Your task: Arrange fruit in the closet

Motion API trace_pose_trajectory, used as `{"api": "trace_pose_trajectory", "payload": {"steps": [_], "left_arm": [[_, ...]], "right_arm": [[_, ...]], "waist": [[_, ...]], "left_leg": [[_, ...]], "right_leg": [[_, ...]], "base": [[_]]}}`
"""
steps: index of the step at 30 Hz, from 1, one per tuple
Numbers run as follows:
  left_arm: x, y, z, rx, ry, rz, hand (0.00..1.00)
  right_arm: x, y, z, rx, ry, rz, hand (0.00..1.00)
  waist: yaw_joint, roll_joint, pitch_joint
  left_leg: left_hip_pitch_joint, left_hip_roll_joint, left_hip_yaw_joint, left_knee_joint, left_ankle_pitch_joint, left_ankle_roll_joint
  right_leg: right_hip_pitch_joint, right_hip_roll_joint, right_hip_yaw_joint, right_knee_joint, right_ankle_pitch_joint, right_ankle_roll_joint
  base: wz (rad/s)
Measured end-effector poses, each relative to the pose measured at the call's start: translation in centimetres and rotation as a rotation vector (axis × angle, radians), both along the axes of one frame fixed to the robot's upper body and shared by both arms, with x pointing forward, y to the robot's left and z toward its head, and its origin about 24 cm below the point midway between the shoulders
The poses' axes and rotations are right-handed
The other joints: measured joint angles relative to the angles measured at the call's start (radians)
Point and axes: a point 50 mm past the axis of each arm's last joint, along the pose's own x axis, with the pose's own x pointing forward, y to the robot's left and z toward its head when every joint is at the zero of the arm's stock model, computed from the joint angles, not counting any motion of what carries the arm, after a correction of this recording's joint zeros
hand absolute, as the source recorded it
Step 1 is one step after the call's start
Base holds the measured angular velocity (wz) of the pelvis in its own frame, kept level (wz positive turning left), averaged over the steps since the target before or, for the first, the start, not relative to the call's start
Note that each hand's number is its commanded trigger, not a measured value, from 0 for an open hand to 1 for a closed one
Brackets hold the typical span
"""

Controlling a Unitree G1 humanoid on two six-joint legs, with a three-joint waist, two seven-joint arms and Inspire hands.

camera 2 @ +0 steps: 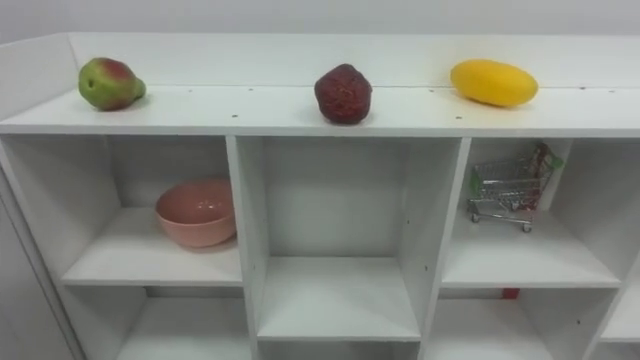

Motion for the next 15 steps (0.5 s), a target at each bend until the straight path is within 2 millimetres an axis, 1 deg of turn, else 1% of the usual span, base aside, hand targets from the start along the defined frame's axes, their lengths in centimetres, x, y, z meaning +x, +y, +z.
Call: {"api": "trace_pose_trajectory", "payload": {"steps": [3, 4, 7, 8, 9, 10, 12, 15], "left_arm": [[0.2, 0.0, 0.1, 0.011, -0.014, -0.021, 0.00], [0.1, 0.0, 0.1, 0.011, -0.014, -0.021, 0.00], [-0.2, -0.1, 0.1, 0.008, -0.006, -0.030, 0.00], [-0.3, -0.1, 0.0, 0.008, -0.001, -0.029, 0.00], [-0.3, -0.1, 0.0, 0.009, -0.001, -0.028, 0.00], [-0.3, 0.0, 0.1, 0.010, -0.001, -0.028, 0.00], [-0.7, 0.0, 0.0, 0.010, 0.009, -0.025, 0.00], [-0.9, 0.1, 0.0, 0.011, 0.016, -0.024, 0.00]], "right_arm": [[1.4, 0.0, 3.1, -0.035, -0.150, -0.043, 0.00], [1.6, 0.0, 3.5, -0.039, -0.171, -0.046, 0.00], [2.8, 0.1, 6.0, -0.066, -0.279, -0.070, 0.00], [3.1, -0.1, 7.0, -0.083, -0.322, -0.080, 0.00], [3.2, -0.2, 7.6, -0.093, -0.344, -0.085, 0.00], [3.3, -0.3, 8.7, -0.123, -0.386, -0.090, 0.00], [3.5, -0.7, 10.8, -0.160, -0.474, -0.110, 0.00], [3.9, -1.0, 13.0, -0.187, -0.564, -0.127, 0.00]], "waist": [[-0.001, 0.001, -0.0007], [0.000, 0.001, -0.0012], [0.001, 0.009, -0.0075], [0.002, 0.010, -0.0126], [0.003, 0.009, -0.0142], [0.001, 0.006, -0.0157], [0.003, 0.003, -0.0162], [0.006, 0.000, -0.0141]], "left_leg": [[0.000, 0.000, 0.001, -0.005, 0.000, 0.000], [0.000, 0.000, 0.001, -0.007, 0.000, 0.000], [0.009, 0.000, 0.001, -0.024, 0.000, 0.000], [0.014, 0.000, -0.001, -0.035, 0.000, 0.000], [0.015, 0.000, -0.001, -0.037, 0.000, 0.000], [0.016, 0.000, -0.002, -0.038, 0.000, 0.000], [0.027, 0.000, -0.001, -0.046, 0.000, 0.000], [0.031, 0.000, 0.000, -0.049, 0.000, 0.000]], "right_leg": [[-0.002, 0.000, 0.001, 0.000, 0.000, 0.000], [-0.004, 0.000, 0.004, 0.001, 0.000, 0.000], [-0.015, 0.002, 0.026, 0.005, 0.000, 0.000], [-0.016, 0.004, 0.026, 0.004, 0.000, 0.000], [-0.016, 0.004, 0.026, 0.005, 0.000, 0.000], [-0.015, 0.004, 0.027, 0.005, 0.000, 0.000], [-0.008, 0.005, 0.026, 0.004, 0.000, 0.000], [-0.006, 0.005, 0.027, 0.005, 0.000, 0.000]], "base": [[0.00], [-0.09], [-0.17], [-0.10], [0.00], [0.00], [0.00], [-0.02]]}}
